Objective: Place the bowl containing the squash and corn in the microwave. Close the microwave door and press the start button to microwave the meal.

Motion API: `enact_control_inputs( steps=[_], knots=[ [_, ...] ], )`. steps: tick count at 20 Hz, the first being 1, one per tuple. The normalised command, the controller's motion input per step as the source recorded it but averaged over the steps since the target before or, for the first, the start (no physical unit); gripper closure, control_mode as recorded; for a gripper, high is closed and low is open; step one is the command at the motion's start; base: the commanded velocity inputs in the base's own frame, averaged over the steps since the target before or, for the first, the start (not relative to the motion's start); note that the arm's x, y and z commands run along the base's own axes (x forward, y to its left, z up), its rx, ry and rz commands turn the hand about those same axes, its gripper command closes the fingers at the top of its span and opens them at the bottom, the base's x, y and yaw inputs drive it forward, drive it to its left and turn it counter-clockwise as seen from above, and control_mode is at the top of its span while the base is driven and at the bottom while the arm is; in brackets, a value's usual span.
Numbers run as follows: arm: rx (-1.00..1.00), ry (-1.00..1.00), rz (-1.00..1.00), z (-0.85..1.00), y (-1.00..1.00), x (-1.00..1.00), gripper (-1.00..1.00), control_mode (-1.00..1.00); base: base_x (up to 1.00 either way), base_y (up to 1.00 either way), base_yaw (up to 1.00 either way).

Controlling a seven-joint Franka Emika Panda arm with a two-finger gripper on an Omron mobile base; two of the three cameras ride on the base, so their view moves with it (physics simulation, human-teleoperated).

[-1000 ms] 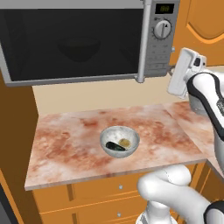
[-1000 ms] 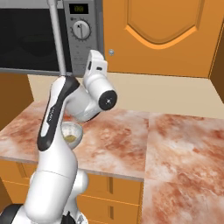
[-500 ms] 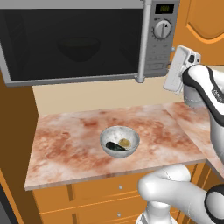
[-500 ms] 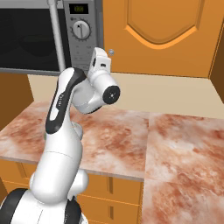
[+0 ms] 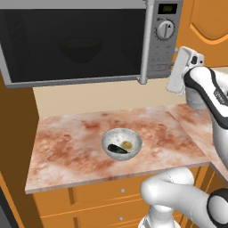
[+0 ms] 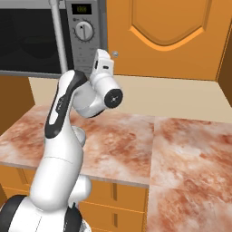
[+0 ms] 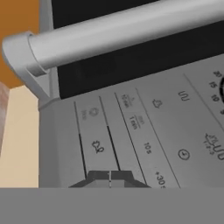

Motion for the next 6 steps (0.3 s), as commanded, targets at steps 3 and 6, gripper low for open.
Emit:
enact_control_inputs(
  steps=[3,6],
  knots=[
    [-0.14,0.07,-0.21,-0.12,0.04,0.36,1.0,-1.0,0.0,0.0,0.0],
    [-0.17,0.27,-0.22,0.0,0.0,0.36,1.0,-1.0,0.0,0.0,0.0]
  ],
)
